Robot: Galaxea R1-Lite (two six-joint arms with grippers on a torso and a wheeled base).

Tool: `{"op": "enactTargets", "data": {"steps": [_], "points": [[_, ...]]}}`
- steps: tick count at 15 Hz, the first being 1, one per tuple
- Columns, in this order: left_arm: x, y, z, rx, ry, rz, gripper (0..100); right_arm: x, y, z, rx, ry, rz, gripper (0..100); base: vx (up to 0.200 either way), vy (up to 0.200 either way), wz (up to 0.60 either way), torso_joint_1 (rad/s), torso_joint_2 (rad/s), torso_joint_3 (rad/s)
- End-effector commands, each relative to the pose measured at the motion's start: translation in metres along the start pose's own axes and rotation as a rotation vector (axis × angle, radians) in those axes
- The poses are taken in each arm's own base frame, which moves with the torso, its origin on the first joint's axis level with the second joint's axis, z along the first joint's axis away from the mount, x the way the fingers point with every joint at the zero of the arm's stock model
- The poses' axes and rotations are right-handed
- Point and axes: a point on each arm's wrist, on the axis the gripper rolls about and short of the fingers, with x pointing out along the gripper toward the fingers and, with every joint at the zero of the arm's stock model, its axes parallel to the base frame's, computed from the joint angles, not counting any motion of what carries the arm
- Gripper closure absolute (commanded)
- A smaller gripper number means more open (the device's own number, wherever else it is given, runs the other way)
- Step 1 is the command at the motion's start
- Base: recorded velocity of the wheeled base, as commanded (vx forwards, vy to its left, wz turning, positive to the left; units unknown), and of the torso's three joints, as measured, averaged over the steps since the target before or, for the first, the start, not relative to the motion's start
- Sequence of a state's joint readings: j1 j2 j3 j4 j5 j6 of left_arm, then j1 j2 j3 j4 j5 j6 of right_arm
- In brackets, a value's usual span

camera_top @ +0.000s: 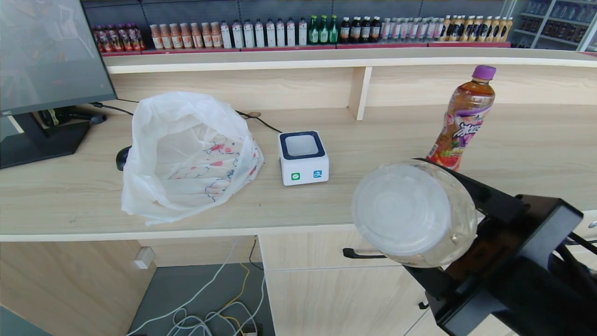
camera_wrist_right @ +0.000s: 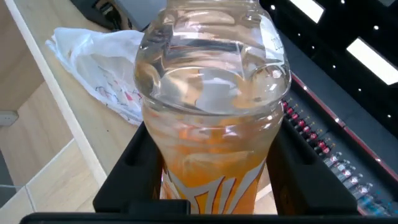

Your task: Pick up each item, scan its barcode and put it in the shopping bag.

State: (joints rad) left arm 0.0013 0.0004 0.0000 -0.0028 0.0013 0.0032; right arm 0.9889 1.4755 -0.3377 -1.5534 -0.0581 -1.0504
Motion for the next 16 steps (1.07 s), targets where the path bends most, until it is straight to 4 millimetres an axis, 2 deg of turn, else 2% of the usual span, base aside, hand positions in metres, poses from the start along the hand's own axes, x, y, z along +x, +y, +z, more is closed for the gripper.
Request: {"op": "enactTargets", "data": {"steps": [1,5,8,10,14,16], "points": [[0.0,0.0,0.0,0.0,-0.001,0.001,0,0.002,-0.005,-0.009,0.08,0.039,-0.028,100,0.0,0.0,0.0,0.0,0.0,0.0],[0.0,0.0,0.0,0.0,-0.001,0.001,0,0.008,-0.018,-0.016,0.234,0.079,-0.071,100,0.0,0.0,0.0,0.0,0.0,0.0],[0.0,0.0,0.0,0.0,-0.001,0.001,0,0.009,-0.031,-0.033,0.377,0.139,-0.14,100,0.0,0.0,0.0,0.0,0.0,0.0],[0.0,0.0,0.0,0.0,-0.001,0.001,0,0.007,-0.048,-0.049,0.434,0.189,-0.225,100,0.0,0.0,0.0,0.0,0.0,0.0],[0.0,0.0,0.0,0.0,-0.001,0.001,0,0.018,-0.082,-0.065,0.599,0.216,-0.357,100,0.0,0.0,0.0,0.0,0.0,0.0],[0.0,0.0,0.0,0.0,-0.001,0.001,0,0.023,-0.091,-0.076,0.657,0.226,-0.414,100,0.0,0.0,0.0,0.0,0.0,0.0]]}}
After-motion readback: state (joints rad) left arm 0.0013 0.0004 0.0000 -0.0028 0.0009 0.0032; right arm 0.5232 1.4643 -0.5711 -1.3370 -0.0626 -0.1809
